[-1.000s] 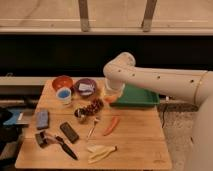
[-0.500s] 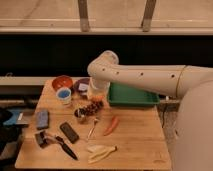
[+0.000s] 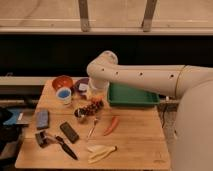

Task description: Place apple in metal cup

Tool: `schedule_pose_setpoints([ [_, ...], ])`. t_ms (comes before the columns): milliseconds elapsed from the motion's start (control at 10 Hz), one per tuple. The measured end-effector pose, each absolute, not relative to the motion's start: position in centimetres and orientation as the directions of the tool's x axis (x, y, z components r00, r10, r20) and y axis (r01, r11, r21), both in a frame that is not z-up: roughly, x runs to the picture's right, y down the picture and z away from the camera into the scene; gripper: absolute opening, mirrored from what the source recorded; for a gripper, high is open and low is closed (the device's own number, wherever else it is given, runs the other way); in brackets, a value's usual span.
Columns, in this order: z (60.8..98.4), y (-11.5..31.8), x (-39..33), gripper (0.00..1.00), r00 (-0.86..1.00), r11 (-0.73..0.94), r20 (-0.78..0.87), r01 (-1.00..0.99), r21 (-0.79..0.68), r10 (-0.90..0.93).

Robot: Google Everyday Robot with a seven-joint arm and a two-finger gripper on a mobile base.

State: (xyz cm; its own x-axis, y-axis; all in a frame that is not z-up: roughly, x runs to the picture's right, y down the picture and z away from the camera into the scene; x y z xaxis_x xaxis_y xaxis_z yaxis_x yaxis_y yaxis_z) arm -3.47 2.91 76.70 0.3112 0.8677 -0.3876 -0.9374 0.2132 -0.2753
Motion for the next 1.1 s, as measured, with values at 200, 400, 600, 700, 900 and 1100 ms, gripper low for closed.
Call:
schedule_pose_setpoints([
  [200,76.7,3.3,-4.7,0.0,0.351,0.256,-0.39,-0.927,-0.275,0.851],
  [400,77.2,4.0,-8.0,0.0,0.417,0.314,-0.407,-0.902,-0.297,0.813],
  [600,77.5,5.4,-11.0,0.0,0.48,0.362,-0.437,-0.872,-0.328,0.761],
  [700,77.8,6.1,-11.2,0.0,0.499,0.38,-0.454,-0.863,-0.332,0.738],
  [900,78.4,7.6,-12.2,0.0,0.528,0.397,-0.489,-0.848,-0.352,0.694],
  [1100,78.8,8.6,-12.8,0.0,0.544,0.403,-0.512,-0.838,-0.367,0.665],
])
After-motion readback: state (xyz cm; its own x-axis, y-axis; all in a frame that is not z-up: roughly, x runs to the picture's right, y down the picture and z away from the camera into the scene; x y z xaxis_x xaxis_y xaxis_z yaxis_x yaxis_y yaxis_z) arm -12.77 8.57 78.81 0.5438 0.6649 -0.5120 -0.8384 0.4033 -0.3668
